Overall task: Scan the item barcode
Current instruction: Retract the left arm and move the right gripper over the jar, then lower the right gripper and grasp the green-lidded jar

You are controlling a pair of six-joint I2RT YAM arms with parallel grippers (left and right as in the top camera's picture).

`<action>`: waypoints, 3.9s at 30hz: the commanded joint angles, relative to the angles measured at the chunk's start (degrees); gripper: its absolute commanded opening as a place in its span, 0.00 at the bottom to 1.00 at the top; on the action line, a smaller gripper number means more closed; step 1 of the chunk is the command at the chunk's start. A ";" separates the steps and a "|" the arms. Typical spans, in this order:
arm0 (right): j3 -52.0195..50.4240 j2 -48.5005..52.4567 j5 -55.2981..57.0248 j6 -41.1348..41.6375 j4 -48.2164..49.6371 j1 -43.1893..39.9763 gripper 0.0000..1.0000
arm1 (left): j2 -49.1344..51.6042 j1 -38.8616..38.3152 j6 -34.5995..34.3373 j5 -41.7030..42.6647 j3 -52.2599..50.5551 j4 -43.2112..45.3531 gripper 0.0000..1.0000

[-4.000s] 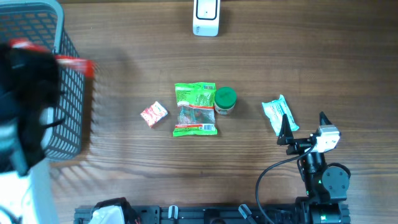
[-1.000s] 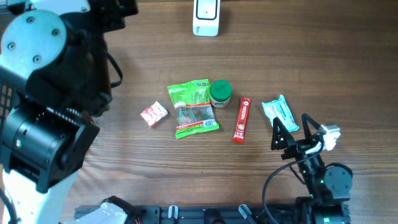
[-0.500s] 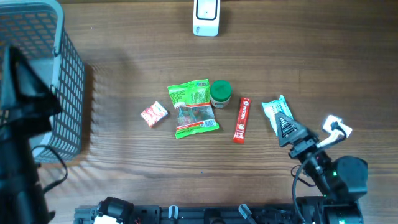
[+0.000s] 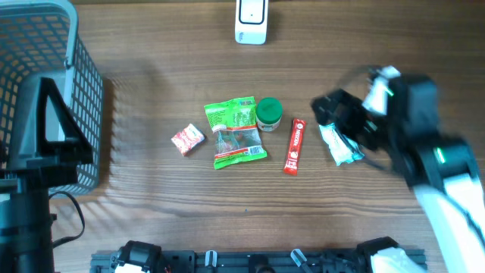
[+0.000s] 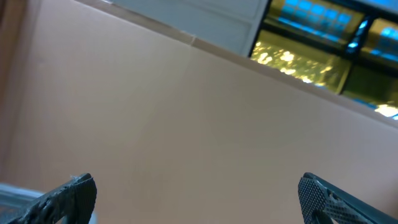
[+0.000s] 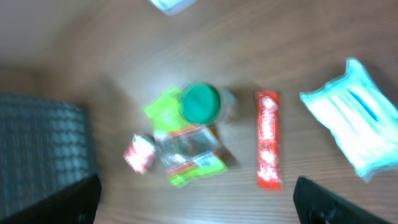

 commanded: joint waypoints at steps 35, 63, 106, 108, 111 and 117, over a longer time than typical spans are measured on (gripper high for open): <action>16.11 35.15 1.27 42.01 -1.62 11.67 0.99 | -37.46 6.10 8.33 8.22 -26.60 17.51 1.00; 19.78 52.52 1.77 38.01 0.15 11.78 0.64 | -37.77 9.53 8.28 8.26 -27.30 18.47 1.00; 23.74 57.83 12.55 18.10 -6.80 10.40 0.99 | -37.77 17.75 8.07 15.17 -27.30 18.60 1.00; 23.74 58.62 12.48 18.34 -5.86 10.40 0.99 | -37.77 17.75 8.07 15.17 -27.30 18.60 1.00; 23.74 60.30 12.50 19.56 -4.92 10.43 0.98 | -37.77 17.75 8.07 15.17 -27.30 18.56 1.00; 23.76 61.33 12.52 19.56 -3.89 10.45 0.80 | -37.77 17.75 8.07 15.17 -27.32 18.25 1.00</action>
